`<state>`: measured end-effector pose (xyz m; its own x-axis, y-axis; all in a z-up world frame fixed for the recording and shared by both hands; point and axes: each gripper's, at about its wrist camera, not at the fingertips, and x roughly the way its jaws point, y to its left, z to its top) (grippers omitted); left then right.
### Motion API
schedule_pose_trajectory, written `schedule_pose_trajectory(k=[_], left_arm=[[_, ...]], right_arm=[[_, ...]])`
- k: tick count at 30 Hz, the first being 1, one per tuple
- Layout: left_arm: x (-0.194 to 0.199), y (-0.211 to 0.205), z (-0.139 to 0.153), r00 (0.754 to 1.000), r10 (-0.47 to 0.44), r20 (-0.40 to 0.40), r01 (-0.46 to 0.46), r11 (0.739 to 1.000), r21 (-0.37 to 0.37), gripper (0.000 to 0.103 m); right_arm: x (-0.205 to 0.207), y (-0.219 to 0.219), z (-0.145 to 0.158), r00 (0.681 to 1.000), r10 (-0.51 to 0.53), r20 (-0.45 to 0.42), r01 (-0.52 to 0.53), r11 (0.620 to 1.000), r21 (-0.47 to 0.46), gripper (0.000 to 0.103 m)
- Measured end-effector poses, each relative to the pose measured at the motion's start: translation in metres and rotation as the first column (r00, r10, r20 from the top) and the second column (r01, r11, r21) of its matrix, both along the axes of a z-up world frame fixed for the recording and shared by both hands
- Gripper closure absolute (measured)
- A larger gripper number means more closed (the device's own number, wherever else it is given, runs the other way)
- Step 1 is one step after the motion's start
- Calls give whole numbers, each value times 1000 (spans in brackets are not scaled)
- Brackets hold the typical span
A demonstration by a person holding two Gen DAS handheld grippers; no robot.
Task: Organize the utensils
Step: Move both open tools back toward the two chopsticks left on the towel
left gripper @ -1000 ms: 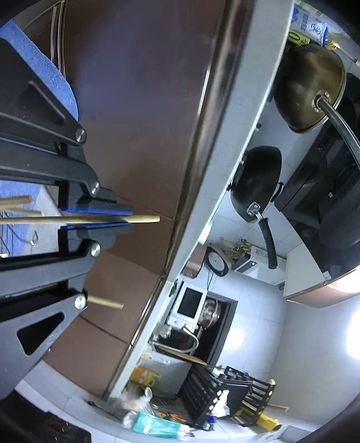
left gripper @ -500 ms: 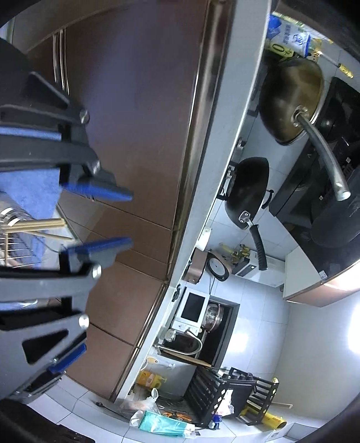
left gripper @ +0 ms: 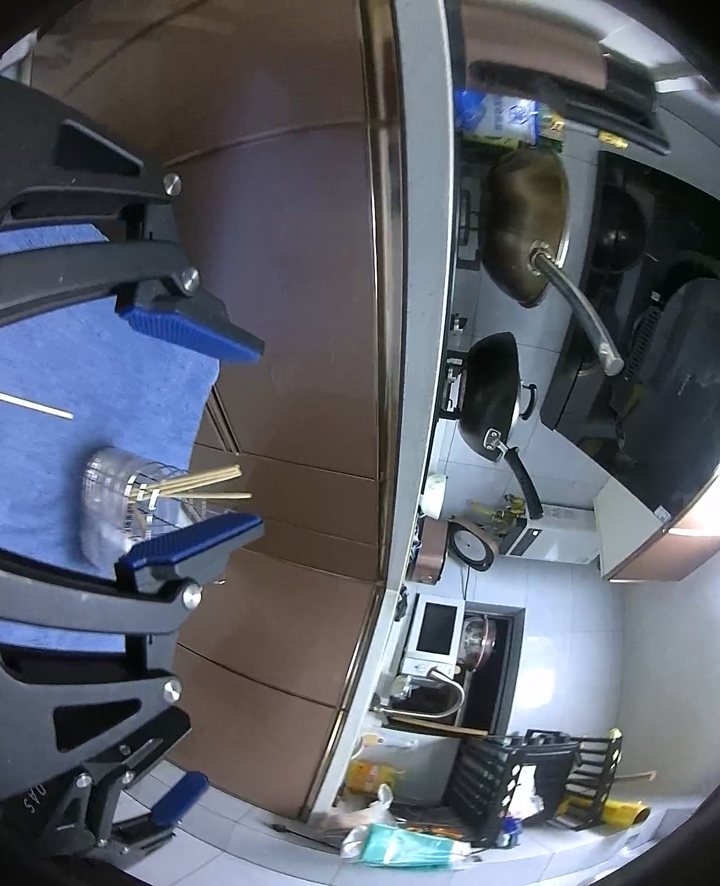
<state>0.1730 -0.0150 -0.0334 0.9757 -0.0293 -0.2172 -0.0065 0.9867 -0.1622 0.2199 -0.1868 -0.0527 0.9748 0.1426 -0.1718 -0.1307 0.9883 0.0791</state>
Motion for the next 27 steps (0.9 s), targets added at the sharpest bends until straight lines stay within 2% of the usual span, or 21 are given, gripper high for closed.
schedule_pose_trajectory(k=[6,14,27], left_arm=[[-41,-9,5,1000,13,8,-13,999,43,41],[-84,-23,11,998,49,31,-51,996,77,36],[-97,-52,13,995,95,28,-98,984,150,33]], right_arm=[[-40,-8,2,1000,-14,6,14,1000,-14,0],[-83,-30,-2,999,34,2,-35,999,22,0],[-91,-51,-18,990,136,-49,-133,989,60,0]])
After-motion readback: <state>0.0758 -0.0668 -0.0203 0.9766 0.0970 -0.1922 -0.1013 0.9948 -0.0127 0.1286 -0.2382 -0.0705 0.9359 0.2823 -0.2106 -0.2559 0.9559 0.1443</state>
